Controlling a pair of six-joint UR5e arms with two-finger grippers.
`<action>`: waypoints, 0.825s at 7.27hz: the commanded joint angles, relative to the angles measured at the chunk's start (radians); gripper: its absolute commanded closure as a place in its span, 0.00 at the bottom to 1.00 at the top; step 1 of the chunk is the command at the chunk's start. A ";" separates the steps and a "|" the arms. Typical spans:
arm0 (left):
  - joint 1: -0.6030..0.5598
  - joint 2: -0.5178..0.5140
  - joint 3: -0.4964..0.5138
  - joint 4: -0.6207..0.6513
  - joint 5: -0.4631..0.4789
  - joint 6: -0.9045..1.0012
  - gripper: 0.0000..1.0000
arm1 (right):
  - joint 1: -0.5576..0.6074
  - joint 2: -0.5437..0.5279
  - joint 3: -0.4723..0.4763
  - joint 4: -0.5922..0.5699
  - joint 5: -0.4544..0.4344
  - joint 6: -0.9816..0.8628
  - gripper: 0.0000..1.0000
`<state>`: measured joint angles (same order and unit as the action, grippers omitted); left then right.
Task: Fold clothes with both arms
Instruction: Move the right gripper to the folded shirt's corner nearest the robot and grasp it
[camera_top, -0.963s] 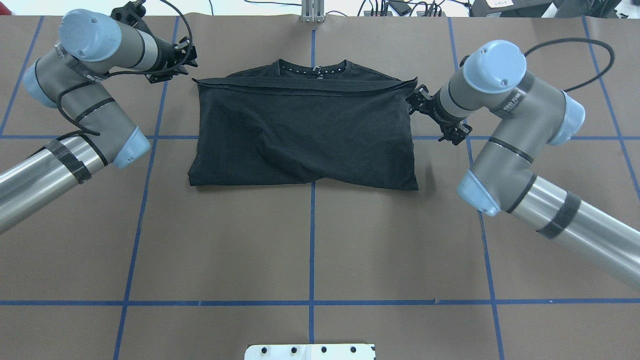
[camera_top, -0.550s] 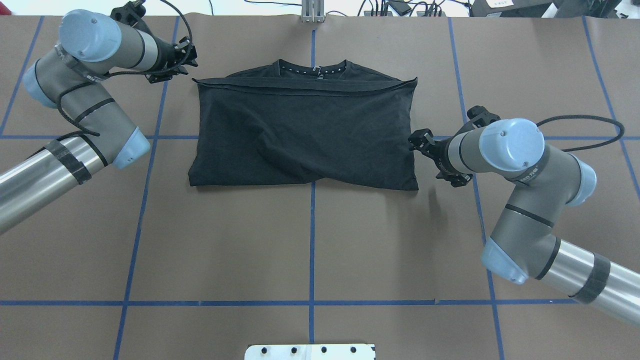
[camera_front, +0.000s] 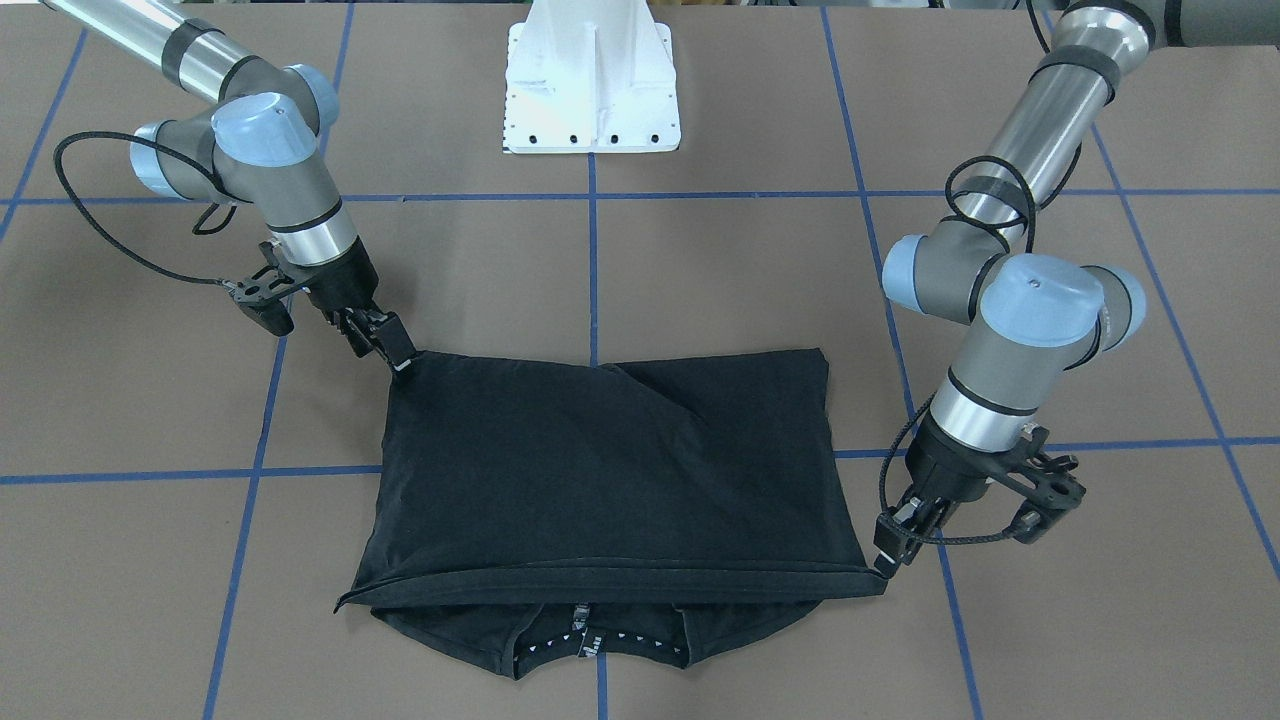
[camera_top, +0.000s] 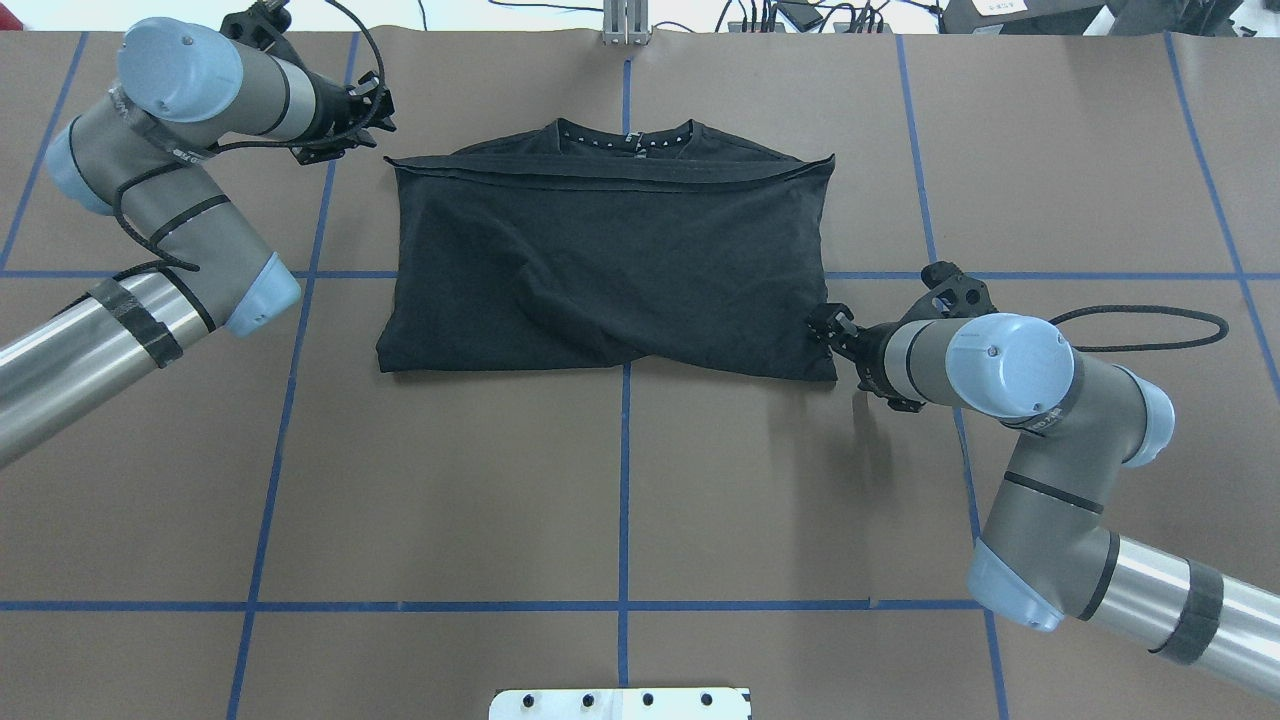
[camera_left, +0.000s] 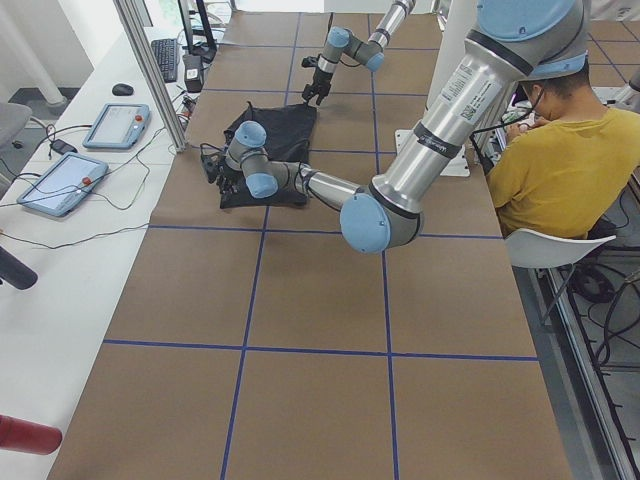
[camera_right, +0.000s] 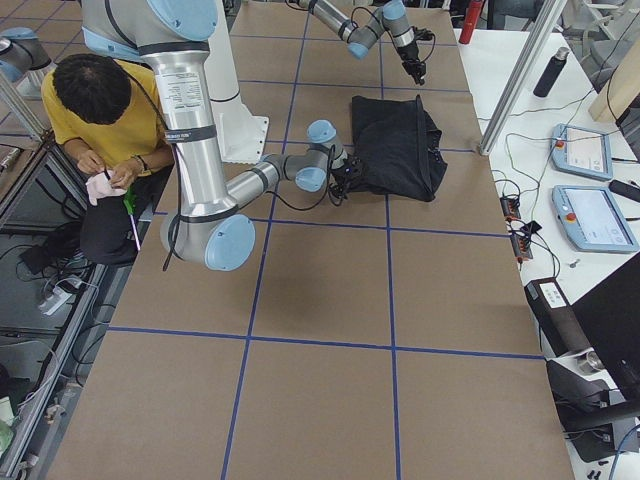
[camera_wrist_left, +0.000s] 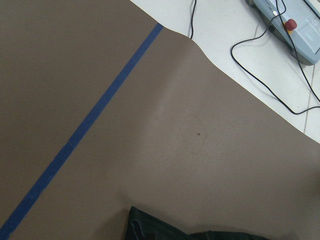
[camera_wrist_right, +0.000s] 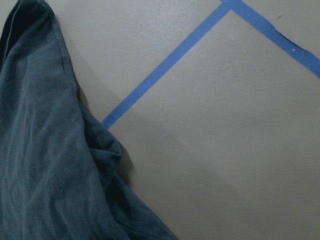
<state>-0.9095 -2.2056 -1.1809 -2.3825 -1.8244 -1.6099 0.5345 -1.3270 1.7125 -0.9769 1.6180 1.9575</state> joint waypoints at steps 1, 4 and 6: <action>0.000 0.006 0.000 0.000 0.001 0.001 0.62 | -0.008 0.002 0.007 -0.002 -0.004 0.018 0.56; -0.002 0.014 0.000 0.000 0.001 0.002 0.62 | -0.013 0.021 0.010 -0.064 0.003 0.028 1.00; -0.002 0.018 -0.002 0.000 0.002 0.002 0.62 | -0.011 0.067 0.064 -0.210 0.048 0.024 1.00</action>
<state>-0.9109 -2.1912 -1.1822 -2.3823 -1.8235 -1.6078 0.5226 -1.2845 1.7445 -1.1026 1.6343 1.9834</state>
